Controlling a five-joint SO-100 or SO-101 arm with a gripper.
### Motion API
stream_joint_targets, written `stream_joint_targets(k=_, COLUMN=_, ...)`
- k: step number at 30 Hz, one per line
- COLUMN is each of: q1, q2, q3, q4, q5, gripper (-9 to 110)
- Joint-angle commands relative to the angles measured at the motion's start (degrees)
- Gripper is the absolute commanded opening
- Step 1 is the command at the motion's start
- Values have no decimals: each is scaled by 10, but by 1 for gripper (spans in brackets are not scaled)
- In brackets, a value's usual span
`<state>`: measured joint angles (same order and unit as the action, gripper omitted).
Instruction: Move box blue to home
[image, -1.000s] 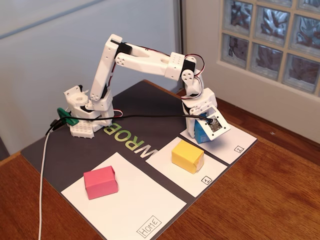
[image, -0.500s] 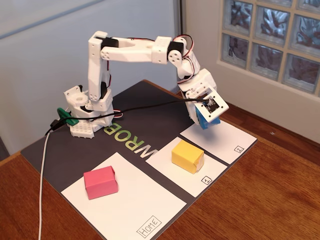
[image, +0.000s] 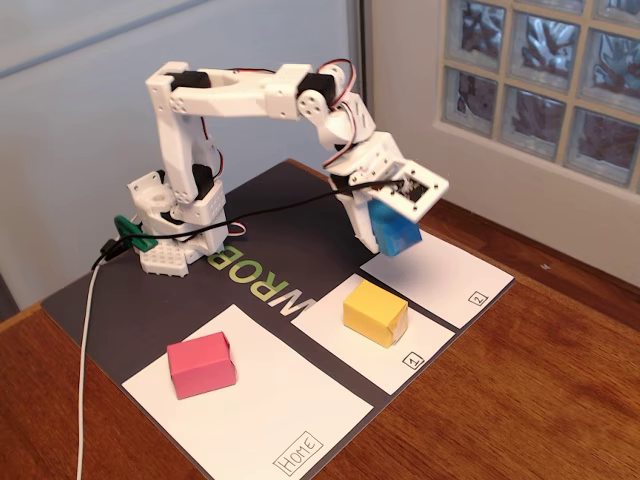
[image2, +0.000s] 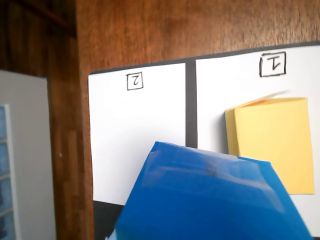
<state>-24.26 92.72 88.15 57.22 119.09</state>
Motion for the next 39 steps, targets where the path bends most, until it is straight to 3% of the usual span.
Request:
stream_joint_targets(k=1, q1=18, q2=63, q3=1, q4=30, q5=-70, gripper=-1)
stream_joint_targets(k=9, q1=59, q2=101, q3=16, q4=54, q5=-111, gripper=-1)
stream_joint_targets(k=20, q1=207, q2=105, q3=28, q4=113, q5=-169, gripper=0)
stream_joint_targets(k=39, q1=368, q2=-14, q3=-5, q4=81, q5=-248, gripper=0)
